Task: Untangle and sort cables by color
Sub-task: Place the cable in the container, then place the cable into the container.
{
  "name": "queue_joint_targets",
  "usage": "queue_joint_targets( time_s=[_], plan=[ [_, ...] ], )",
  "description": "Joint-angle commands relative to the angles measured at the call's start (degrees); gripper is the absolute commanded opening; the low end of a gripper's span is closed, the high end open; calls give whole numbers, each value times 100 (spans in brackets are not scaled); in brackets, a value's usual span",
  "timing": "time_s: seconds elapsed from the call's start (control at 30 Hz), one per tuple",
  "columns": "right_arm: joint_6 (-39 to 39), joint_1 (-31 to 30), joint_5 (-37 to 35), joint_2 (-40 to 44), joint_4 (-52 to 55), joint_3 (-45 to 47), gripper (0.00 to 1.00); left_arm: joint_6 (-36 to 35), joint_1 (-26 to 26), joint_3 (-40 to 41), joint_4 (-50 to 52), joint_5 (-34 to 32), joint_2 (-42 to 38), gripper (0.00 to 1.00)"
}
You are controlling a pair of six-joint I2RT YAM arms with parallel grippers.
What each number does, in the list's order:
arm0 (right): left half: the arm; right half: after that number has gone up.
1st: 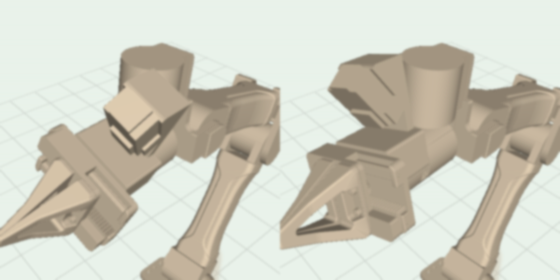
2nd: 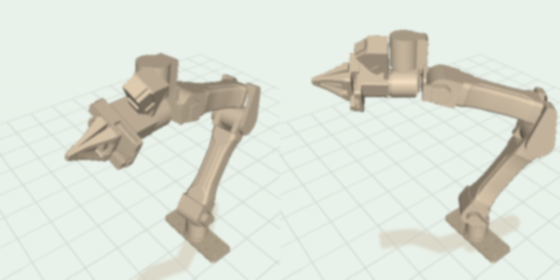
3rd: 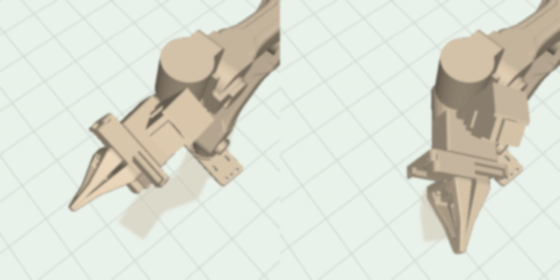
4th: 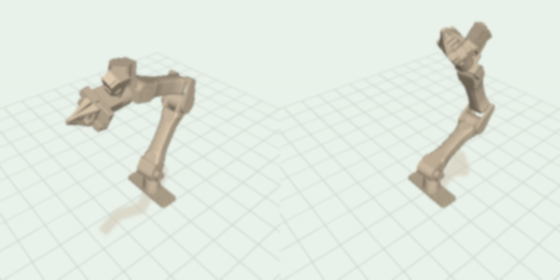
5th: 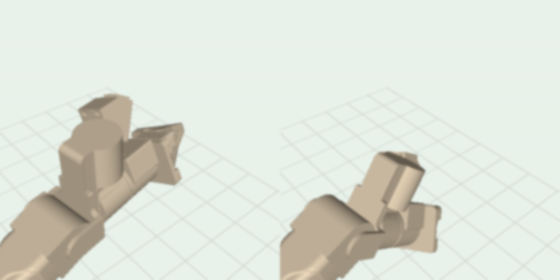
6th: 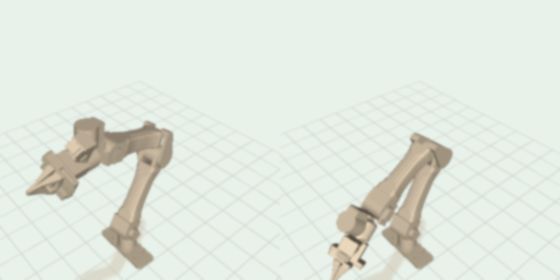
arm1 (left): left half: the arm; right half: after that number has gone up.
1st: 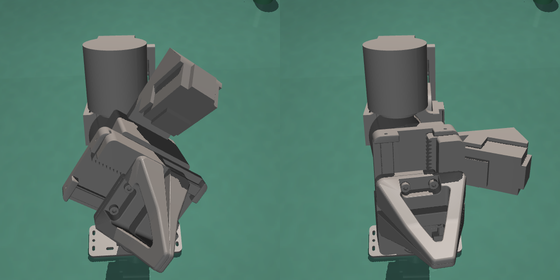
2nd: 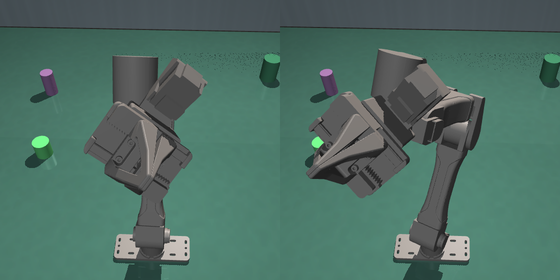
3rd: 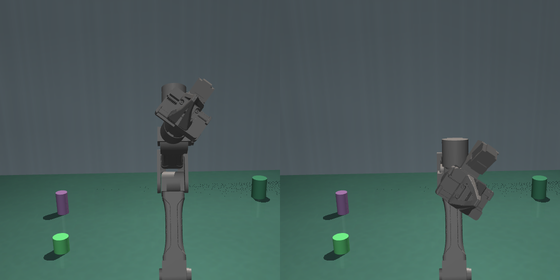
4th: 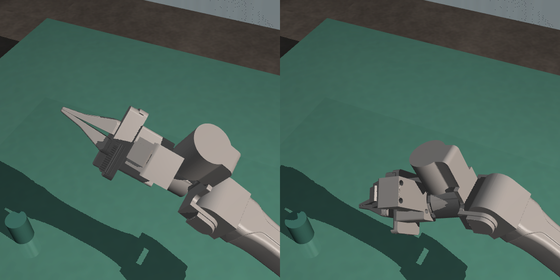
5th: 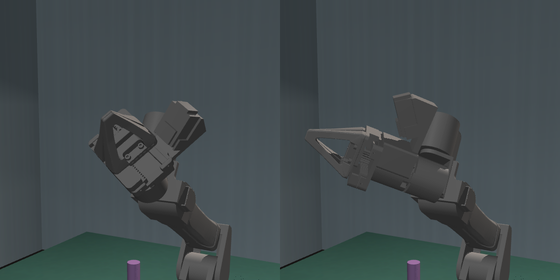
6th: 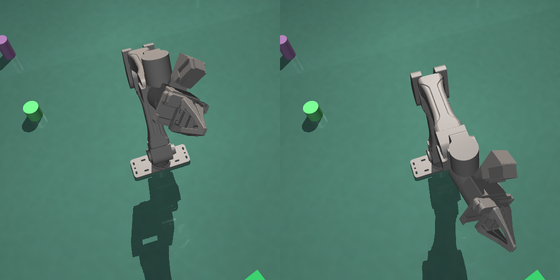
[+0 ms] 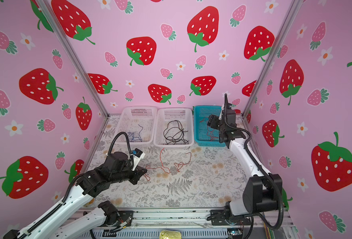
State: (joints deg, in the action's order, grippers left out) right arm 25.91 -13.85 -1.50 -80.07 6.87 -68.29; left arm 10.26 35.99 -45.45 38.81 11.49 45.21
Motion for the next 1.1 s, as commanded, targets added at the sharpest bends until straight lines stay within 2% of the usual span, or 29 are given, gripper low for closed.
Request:
queue_joint_targets(
  time_s=[0.0, 0.2, 0.3, 0.53, 0.77, 1.07],
  plan=[
    [-10, -22, -56, 742, 187, 435, 99, -56, -30, -60, -47, -28, -57, 0],
    [-268, -26, -46, 2117, 901, 1096, 99, 50, -30, -539, -41, -169, 228, 0],
    [-143, -41, -162, 2975, 1184, 1437, 99, 107, -30, -894, -131, -239, 506, 0],
    [-145, -39, -461, 4725, 1933, 1897, 99, 211, -24, -2001, -378, -148, 1697, 0],
    [-468, -41, -380, 5377, 2617, 1972, 99, 133, -19, -3466, -497, 5, 2982, 0],
    [-367, -39, -469, 6027, 2581, 2536, 99, 178, 82, -5812, -488, 299, 4974, 0]
  ],
)
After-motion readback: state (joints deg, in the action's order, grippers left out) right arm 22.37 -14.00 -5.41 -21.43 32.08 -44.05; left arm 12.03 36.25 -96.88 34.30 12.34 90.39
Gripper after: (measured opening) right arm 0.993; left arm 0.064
